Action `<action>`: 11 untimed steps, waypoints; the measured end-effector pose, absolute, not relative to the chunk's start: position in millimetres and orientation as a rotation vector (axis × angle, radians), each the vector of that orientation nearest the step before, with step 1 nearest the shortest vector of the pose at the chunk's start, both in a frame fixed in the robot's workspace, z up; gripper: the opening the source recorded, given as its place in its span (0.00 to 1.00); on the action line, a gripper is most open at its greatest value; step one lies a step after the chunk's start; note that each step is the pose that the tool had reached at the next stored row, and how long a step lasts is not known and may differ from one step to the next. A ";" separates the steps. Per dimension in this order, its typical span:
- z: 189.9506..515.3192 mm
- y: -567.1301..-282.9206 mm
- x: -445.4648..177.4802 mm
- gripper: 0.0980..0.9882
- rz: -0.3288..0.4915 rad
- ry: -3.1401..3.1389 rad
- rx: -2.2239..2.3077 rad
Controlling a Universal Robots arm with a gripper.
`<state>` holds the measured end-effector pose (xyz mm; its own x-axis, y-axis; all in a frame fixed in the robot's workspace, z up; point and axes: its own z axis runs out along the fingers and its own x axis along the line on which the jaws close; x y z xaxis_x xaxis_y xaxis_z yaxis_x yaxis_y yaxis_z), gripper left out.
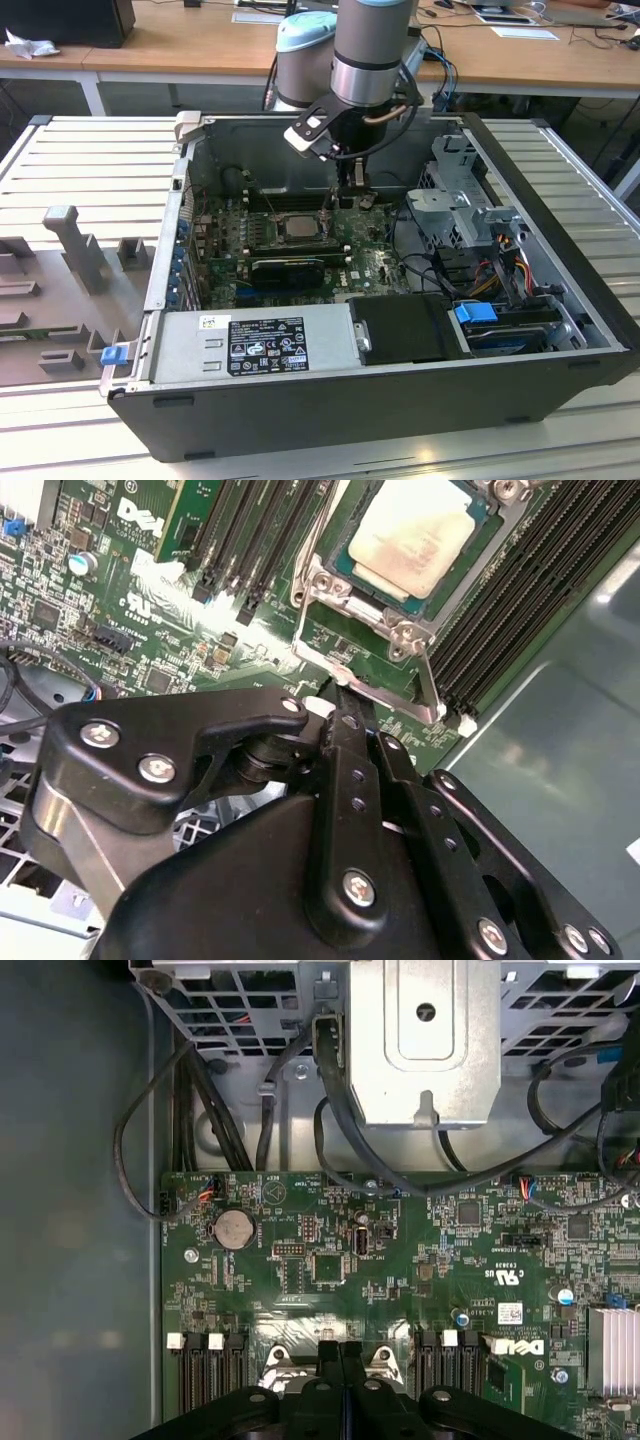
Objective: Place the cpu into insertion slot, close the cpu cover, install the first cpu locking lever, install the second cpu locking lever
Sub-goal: 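Close the cpu cover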
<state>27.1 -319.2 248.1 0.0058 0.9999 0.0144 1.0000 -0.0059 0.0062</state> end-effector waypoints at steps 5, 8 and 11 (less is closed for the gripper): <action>248.1 -319.2 20.4 0.01 -0.023 -2.211 -2.224; 248.1 -319.2 17.0 0.01 -0.023 -2.211 -2.224; 248.1 -319.2 11.4 0.01 -0.023 -2.211 -2.224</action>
<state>11.4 -319.2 248.1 0.0058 0.9999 0.0144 1.0000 -0.0059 0.0062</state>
